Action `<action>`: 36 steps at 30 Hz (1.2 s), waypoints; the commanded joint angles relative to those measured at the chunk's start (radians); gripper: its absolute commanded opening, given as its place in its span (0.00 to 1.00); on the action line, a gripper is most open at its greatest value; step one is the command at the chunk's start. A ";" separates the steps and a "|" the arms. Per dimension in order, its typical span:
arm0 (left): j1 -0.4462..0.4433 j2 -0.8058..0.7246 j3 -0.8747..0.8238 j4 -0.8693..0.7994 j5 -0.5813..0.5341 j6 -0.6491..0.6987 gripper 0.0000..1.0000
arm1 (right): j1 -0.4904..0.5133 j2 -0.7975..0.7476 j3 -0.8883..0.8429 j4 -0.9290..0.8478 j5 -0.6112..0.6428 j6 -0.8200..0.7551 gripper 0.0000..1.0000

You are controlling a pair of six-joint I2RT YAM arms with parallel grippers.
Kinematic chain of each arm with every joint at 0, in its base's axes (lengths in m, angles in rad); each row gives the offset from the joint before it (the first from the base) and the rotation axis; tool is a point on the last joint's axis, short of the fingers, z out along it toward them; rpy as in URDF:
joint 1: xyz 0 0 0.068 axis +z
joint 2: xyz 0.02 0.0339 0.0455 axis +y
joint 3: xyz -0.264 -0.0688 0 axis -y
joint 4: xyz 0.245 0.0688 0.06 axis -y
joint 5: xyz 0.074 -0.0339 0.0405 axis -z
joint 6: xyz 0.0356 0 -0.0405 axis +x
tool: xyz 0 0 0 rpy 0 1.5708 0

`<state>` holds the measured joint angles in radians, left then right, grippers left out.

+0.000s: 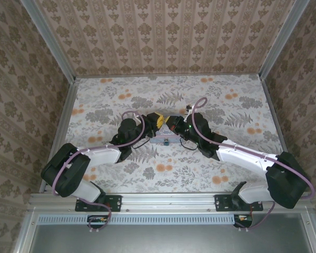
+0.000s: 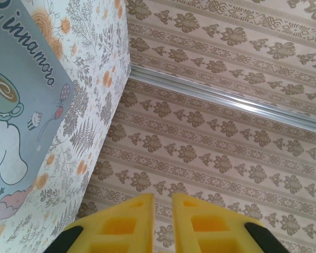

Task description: Unlock a padlock with a key

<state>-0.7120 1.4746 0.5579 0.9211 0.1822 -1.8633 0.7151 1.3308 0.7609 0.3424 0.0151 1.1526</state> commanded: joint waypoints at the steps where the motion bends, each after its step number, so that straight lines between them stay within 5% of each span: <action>1: -0.006 -0.019 -0.007 0.017 -0.010 0.010 0.14 | -0.005 0.012 -0.005 0.037 0.012 0.007 0.00; 10: -0.004 -0.013 -0.003 0.007 -0.010 0.025 0.00 | -0.008 0.003 -0.016 0.032 0.017 0.006 0.04; 11: -0.003 -0.012 -0.003 0.011 -0.007 0.037 0.00 | -0.010 -0.005 -0.026 0.025 0.019 0.003 0.12; 17: 0.049 -0.051 0.005 -0.052 0.071 0.223 0.00 | -0.104 -0.123 -0.094 -0.168 0.012 -0.123 0.98; 23: 0.107 -0.136 0.105 -0.310 0.247 0.644 0.00 | -0.263 -0.205 -0.136 -0.211 -0.050 -0.274 0.99; 29: 0.114 -0.189 0.231 -0.576 0.321 1.056 0.00 | -0.304 -0.135 -0.176 0.156 -0.303 -0.271 0.97; 36: 0.114 -0.214 0.235 -0.565 0.351 1.268 0.00 | -0.292 0.052 -0.181 0.666 -0.514 -0.146 0.73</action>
<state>-0.6010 1.2758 0.7860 0.3824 0.4892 -0.7528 0.4145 1.3460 0.5907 0.7033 -0.3725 0.9512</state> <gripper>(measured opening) 0.044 0.742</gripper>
